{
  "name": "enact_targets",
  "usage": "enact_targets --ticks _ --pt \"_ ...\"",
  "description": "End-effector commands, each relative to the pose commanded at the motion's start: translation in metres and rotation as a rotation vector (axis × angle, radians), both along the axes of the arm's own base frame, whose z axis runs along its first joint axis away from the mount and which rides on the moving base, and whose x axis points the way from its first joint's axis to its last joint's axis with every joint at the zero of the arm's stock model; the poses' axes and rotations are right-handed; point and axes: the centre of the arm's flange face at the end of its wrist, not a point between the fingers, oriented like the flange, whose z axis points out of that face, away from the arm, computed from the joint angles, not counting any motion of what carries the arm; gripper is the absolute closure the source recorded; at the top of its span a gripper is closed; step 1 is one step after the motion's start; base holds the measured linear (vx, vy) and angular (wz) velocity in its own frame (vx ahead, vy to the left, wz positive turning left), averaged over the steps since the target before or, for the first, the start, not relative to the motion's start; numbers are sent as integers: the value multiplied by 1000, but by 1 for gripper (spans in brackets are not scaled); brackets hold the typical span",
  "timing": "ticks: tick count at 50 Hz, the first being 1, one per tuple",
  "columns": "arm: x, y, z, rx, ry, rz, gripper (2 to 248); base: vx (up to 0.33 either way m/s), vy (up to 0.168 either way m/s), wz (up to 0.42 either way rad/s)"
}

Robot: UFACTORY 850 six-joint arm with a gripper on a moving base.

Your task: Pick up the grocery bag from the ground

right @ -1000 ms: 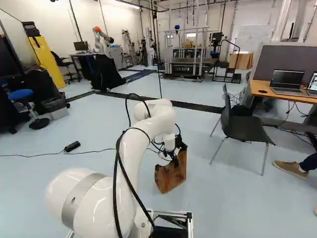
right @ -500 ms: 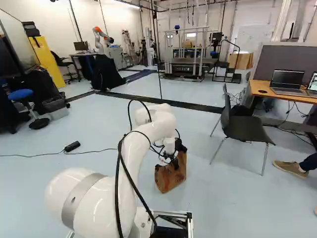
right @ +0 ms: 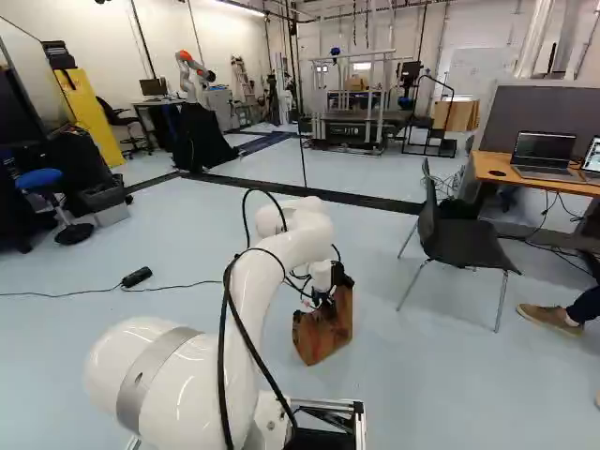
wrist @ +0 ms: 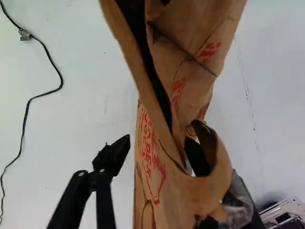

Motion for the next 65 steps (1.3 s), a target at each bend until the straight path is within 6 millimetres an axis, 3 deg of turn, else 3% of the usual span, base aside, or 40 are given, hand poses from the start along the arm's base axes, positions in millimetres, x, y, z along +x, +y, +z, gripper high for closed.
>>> enact_targets --ticks 1,5,6,10,11,16,17,21,22,43,65 --pt "0 0 0 0 0 0 95 0 0 0" --pt "0 0 0 0 0 0 95 0 0 0" --pt "0 0 0 0 0 0 134 0 0 0" --pt "0 0 0 0 0 0 134 0 0 0" --pt "0 0 0 0 0 0 173 0 0 0" --pt "0 0 0 0 0 0 173 0 0 0" --pt "0 0 0 0 0 0 210 0 0 0" --pt "0 0 0 0 0 0 210 0 0 0" --pt "0 0 0 0 0 0 229 0 0 0" --pt "1 3 27 0 0 5 229 0 0 0" --pt "-5 20 61 3 14 30 229 0 0 0"
